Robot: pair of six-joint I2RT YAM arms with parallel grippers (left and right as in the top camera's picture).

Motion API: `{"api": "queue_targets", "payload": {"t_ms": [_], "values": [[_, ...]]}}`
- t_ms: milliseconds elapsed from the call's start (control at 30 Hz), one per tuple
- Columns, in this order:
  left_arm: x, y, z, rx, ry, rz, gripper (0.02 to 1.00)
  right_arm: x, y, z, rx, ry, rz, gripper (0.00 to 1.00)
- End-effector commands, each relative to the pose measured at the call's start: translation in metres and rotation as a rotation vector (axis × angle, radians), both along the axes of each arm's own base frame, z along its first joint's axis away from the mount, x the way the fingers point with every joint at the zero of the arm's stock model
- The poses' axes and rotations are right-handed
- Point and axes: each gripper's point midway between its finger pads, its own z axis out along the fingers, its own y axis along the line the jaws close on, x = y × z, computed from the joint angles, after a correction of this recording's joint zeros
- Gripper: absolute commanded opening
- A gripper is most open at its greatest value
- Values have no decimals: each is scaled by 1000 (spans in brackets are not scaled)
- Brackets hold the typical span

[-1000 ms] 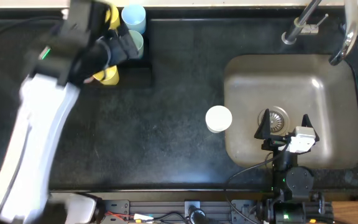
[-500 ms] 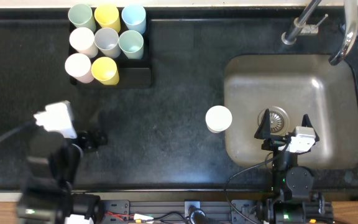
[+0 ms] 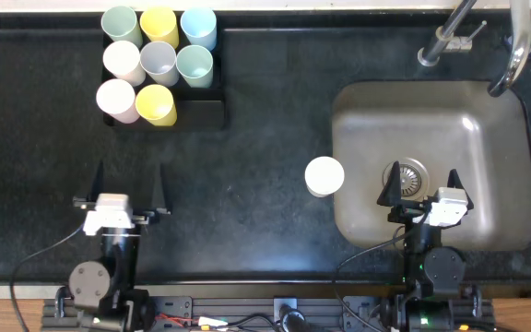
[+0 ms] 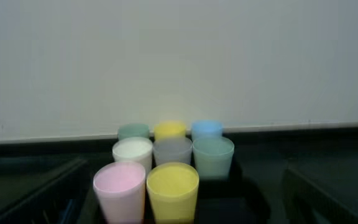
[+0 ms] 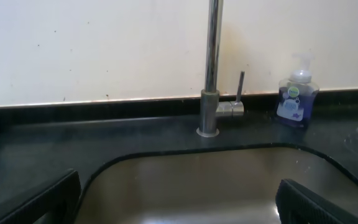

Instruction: Store Cups

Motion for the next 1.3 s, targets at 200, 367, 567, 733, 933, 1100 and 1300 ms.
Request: {"api": "queue_targets", "payload": {"t_ms": [200, 367, 567, 733, 933, 1100, 1300], "values": [[1, -1, -57, 91, 211, -7, 998, 0, 0, -3, 0, -1, 4, 998], [1, -1, -57, 91, 211, -7, 998, 0, 0, -3, 0, -1, 4, 998], [1, -1, -57, 91, 211, -7, 998, 0, 0, -3, 0, -1, 4, 996], [1, -1, -57, 91, 211, -7, 998, 0, 0, -3, 0, -1, 4, 998], [1, -1, -57, 91, 211, -7, 998, 0, 0, -3, 0, -1, 4, 996], [1, -1, -57, 91, 211, -7, 998, 0, 0, -3, 0, -1, 3, 998], [1, -1, -57, 91, 211, -7, 998, 0, 0, -3, 0, -1, 4, 998]]}}
